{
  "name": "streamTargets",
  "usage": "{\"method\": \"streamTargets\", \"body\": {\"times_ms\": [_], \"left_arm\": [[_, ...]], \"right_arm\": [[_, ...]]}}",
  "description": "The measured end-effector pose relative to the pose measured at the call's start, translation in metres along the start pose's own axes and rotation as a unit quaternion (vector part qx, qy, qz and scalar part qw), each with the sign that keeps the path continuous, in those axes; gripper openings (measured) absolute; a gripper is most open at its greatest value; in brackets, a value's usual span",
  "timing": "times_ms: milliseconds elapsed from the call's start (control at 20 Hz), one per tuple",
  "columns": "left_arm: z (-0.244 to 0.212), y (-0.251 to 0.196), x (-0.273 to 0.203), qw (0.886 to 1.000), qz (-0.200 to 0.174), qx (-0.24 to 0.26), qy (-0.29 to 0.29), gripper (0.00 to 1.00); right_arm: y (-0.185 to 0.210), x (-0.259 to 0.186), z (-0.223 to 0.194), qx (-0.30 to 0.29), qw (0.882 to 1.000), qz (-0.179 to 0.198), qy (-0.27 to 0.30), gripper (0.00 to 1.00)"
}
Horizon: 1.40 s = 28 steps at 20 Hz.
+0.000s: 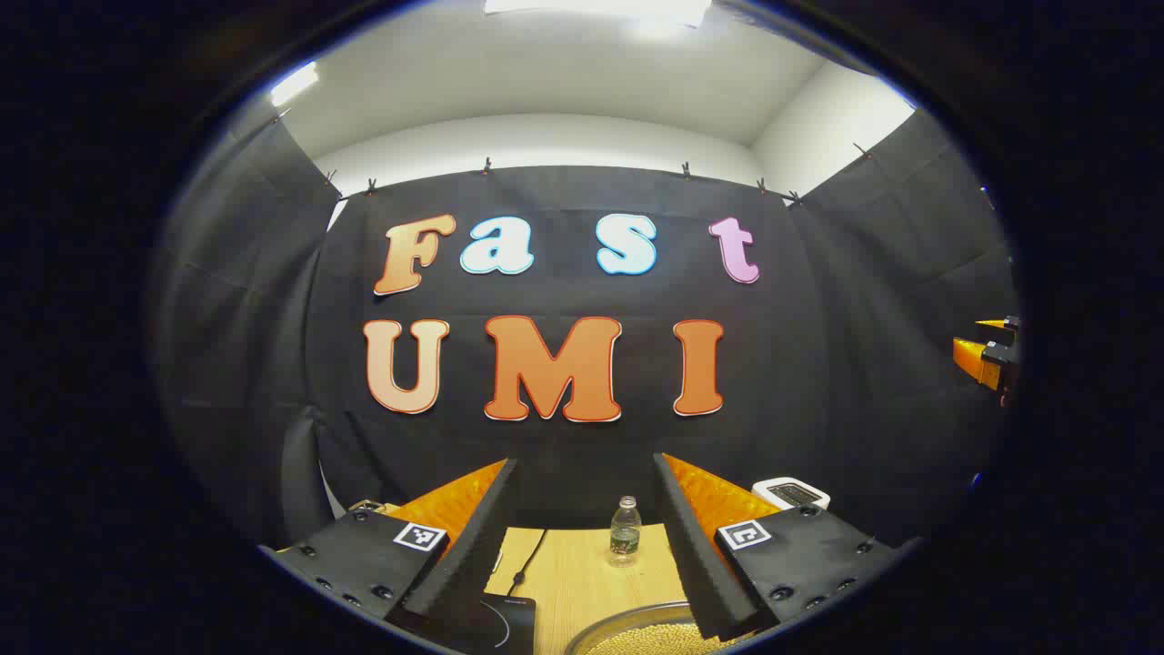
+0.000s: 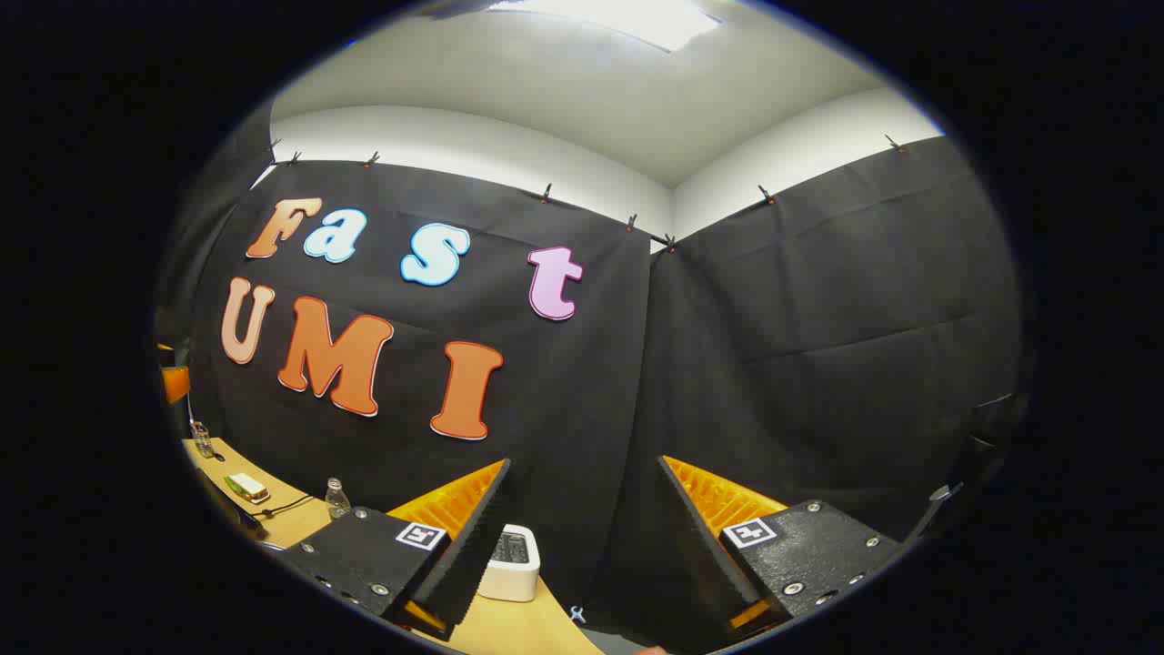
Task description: First push the handle of the pot to place it horizontally, then grasp the pot with both hands and set it on the induction cooktop.
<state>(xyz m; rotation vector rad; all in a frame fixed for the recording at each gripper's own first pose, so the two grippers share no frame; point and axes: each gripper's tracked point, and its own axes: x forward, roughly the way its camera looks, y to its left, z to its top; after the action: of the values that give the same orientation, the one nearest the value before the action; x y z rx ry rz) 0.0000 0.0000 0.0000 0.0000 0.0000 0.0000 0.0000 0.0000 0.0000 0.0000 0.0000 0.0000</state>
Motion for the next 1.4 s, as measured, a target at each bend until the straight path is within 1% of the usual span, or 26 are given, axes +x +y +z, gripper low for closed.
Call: {"method": "streamTargets", "body": {"times_ms": [50, 100, 150, 200, 300, 400, 450, 500, 600, 650, 700, 750, 800, 850, 900, 950, 1050, 1100, 1150, 1200, 1250, 1300, 1400], "left_arm": [[-0.002, 0.000, -0.001, 1.000, -0.006, -0.002, 0.004, 0.93], [-0.001, 0.003, -0.003, 1.000, -0.010, -0.001, 0.004, 0.94], [0.001, 0.006, -0.005, 1.000, -0.013, -0.001, 0.001, 0.94], [0.002, 0.010, -0.007, 1.000, -0.017, 0.001, -0.002, 0.94], [0.003, 0.024, -0.013, 1.000, -0.021, 0.007, -0.008, 0.94], [-0.002, 0.038, -0.018, 1.000, -0.026, 0.003, -0.009, 0.94], [-0.006, 0.045, -0.022, 1.000, -0.027, -0.001, -0.007, 0.94], [-0.008, 0.051, -0.024, 1.000, -0.029, -0.004, -0.005, 0.94], [-0.010, 0.066, -0.029, 0.999, -0.031, -0.009, -0.005, 0.94], [-0.008, 0.073, -0.030, 0.999, -0.032, -0.014, -0.007, 0.95], [-0.006, 0.081, -0.031, 0.999, -0.028, -0.015, -0.009, 0.94], [-0.005, 0.089, -0.033, 1.000, -0.022, -0.009, -0.013, 0.94], [-0.004, 0.094, -0.035, 1.000, -0.019, 0.006, -0.019, 0.94], [-0.004, 0.100, -0.037, 0.999, -0.014, 0.020, -0.023, 0.94], [-0.008, 0.098, -0.038, 1.000, -0.019, 0.013, -0.019, 0.94], [-0.013, 0.096, -0.039, 1.000, -0.021, -0.012, -0.004, 0.93], [-0.021, 0.101, -0.039, 0.996, -0.005, -0.080, 0.025, 0.95], [-0.022, 0.108, -0.038, 0.994, 0.006, -0.102, 0.032, 0.95], [-0.019, 0.116, -0.037, 0.994, 0.018, -0.106, 0.030, 0.95], [-0.011, 0.125, -0.035, 0.995, 0.033, -0.095, 0.022, 0.94], [-0.001, 0.132, -0.033, 0.996, 0.047, -0.077, 0.011, 0.96], [0.011, 0.137, -0.033, 0.996, 0.060, -0.062, 0.001, 0.96], [0.034, 0.138, -0.035, 0.996, 0.072, -0.053, -0.024, 0.95]], "right_arm": [[0.001, -0.004, 0.000, -0.003, 1.000, -0.003, 0.003, 0.93], [0.003, -0.008, 0.000, -0.005, 1.000, -0.005, 0.006, 0.93], [0.006, -0.012, 0.001, -0.004, 1.000, -0.008, 0.010, 0.95], [0.010, -0.016, 0.003, -0.002, 1.000, -0.010, 0.013, 0.95], [0.020, -0.025, 0.008, 0.008, 1.000, -0.017, 0.019, 0.95], [0.032, -0.036, 0.011, 0.020, 0.999, -0.022, 0.030, 0.95], [0.038, -0.041, 0.013, 0.022, 0.999, -0.025, 0.036, 0.93], [0.041, -0.044, 0.015, 0.020, 0.999, -0.031, 0.039, 0.93], [0.047, -0.052, 0.021, 0.019, 0.998, -0.042, 0.044, 0.97], [0.055, -0.056, 0.024, 0.022, 0.998, -0.041, 0.048, 0.95], [0.063, -0.059, 0.025, 0.026, 0.998, -0.039, 0.053, 0.95], [0.071, -0.062, 0.025, 0.028, 0.997, -0.034, 0.057, 0.93], [0.078, -0.065, 0.027, 0.030, 0.997, -0.030, 0.058, 0.93], [0.085, -0.067, 0.028, 0.029, 0.998, -0.024, 0.057, 0.95], [0.090, -0.067, 0.028, 0.024, 0.998, -0.020, 0.056, 0.95], [0.094, -0.066, 0.027, 0.020, 0.998, -0.016, 0.059, 0.95], [0.100, -0.067, 0.024, 0.021, 0.997, -0.008, 0.069, 0.95], [0.100, -0.065, 0.026, 0.023, 0.998, -0.005, 0.066, 0.95], [0.098, -0.060, 0.028, 0.024, 0.998, -0.004, 0.059, 0.95], [0.097, -0.055, 0.028, 0.025, 0.998, 0.000, 0.053, 0.95], [0.096, -0.047, 0.026, 0.029, 0.998, 0.004, 0.051, 0.95], [0.096, -0.039, 0.023, 0.037, 0.998, 0.011, 0.054, 0.93], [0.089, -0.025, 0.025, 0.056, 0.996, 0.014, 0.063, 0.95]]}}
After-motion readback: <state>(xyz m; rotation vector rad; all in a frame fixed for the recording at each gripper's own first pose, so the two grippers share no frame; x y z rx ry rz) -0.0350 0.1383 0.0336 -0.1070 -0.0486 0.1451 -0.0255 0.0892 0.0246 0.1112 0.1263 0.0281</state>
